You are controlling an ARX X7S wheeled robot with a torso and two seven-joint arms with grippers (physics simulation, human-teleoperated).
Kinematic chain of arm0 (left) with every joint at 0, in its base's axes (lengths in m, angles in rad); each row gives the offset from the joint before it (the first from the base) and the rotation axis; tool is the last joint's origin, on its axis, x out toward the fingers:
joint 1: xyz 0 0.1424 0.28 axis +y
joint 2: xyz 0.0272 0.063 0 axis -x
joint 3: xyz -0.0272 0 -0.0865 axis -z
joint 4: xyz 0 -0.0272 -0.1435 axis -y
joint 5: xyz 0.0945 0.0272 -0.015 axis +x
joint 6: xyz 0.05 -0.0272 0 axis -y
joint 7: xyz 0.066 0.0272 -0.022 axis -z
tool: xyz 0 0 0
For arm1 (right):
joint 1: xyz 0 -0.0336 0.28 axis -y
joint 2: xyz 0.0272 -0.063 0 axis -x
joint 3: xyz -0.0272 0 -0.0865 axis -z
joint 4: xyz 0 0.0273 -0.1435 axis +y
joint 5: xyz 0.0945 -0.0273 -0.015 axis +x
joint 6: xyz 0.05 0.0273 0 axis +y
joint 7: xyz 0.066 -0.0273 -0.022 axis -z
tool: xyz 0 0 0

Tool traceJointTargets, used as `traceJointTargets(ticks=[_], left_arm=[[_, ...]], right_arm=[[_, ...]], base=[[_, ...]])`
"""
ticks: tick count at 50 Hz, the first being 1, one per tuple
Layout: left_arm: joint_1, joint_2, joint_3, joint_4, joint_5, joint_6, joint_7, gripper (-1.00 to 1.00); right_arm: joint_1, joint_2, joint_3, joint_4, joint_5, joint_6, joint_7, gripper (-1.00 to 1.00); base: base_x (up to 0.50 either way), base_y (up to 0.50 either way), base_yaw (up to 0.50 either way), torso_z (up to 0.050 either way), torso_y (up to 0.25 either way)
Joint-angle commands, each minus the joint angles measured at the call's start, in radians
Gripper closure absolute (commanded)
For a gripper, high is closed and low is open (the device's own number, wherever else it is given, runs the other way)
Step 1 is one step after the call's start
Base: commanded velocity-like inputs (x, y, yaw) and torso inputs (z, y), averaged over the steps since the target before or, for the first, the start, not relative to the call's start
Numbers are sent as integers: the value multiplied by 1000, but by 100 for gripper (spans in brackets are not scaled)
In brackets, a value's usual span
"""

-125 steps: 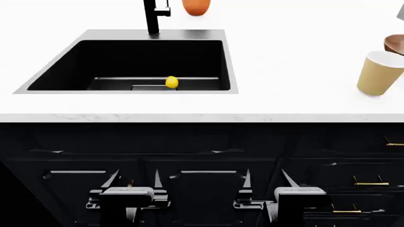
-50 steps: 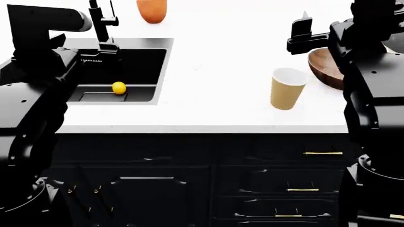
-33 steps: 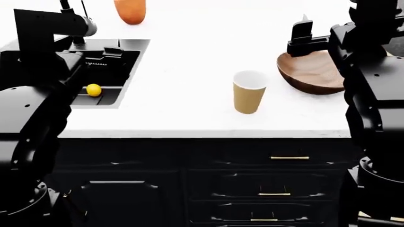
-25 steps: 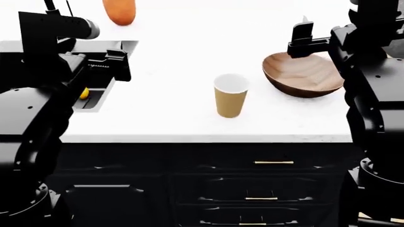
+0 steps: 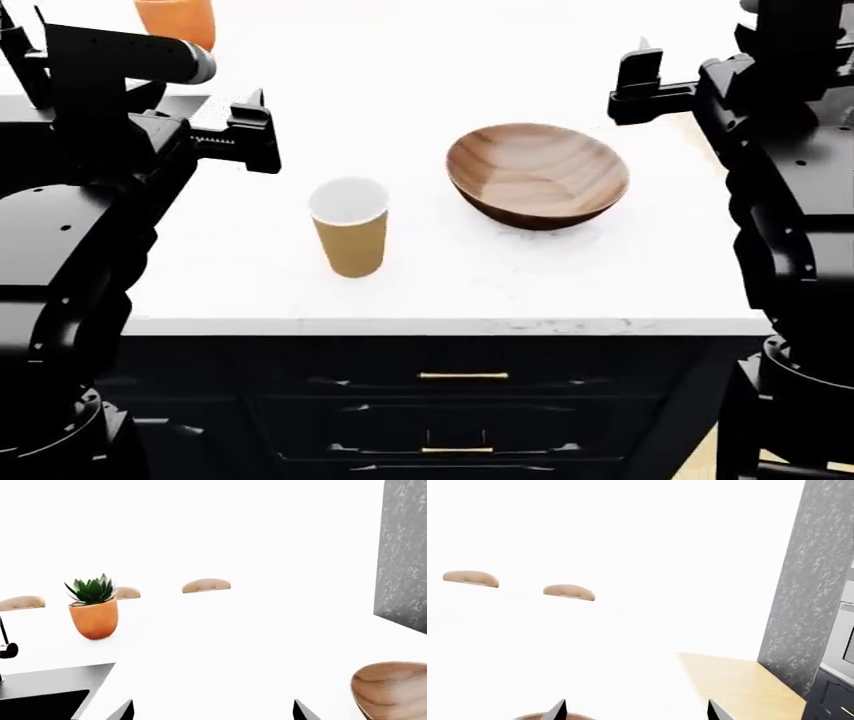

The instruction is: Pick the bowl and cup and place them in the sink. Then turn on the water.

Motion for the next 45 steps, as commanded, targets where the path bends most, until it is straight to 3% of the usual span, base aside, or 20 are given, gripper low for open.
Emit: traceJointTargets(ticks=[1, 10, 34, 38, 43, 45], left_arm=[[0, -4, 2, 0, -3, -3, -3, -100], [4, -8, 5, -5, -4, 5, -5, -100], [13, -18, -7, 7, -22, 1, -3, -100], [4, -45, -40, 103, -69, -134, 16, -100], [-22, -127, -137, 369, -204, -495, 39, -100], [-18, -288, -208, 349, -504, -496, -261, -100]], right_arm=[[0, 1, -6, 1, 3, 2, 1, -100], [-5, 5, -22, -1, 0, -1, 0, -100], [6, 12, -99, -14, 16, 20, -49, -100], [-8, 50, -138, -69, 21, 35, -89, -100], [-50, 94, -174, -124, 24, 33, -125, -100], [-66, 112, -187, -144, 22, 28, -136, -100]], base=[[160, -500, 0, 0, 0], [154, -500, 0, 0, 0], [396, 0, 0, 0, 1], [0, 0, 0, 0, 0], [0, 0, 0, 0, 0], [0, 0, 0, 0, 0]])
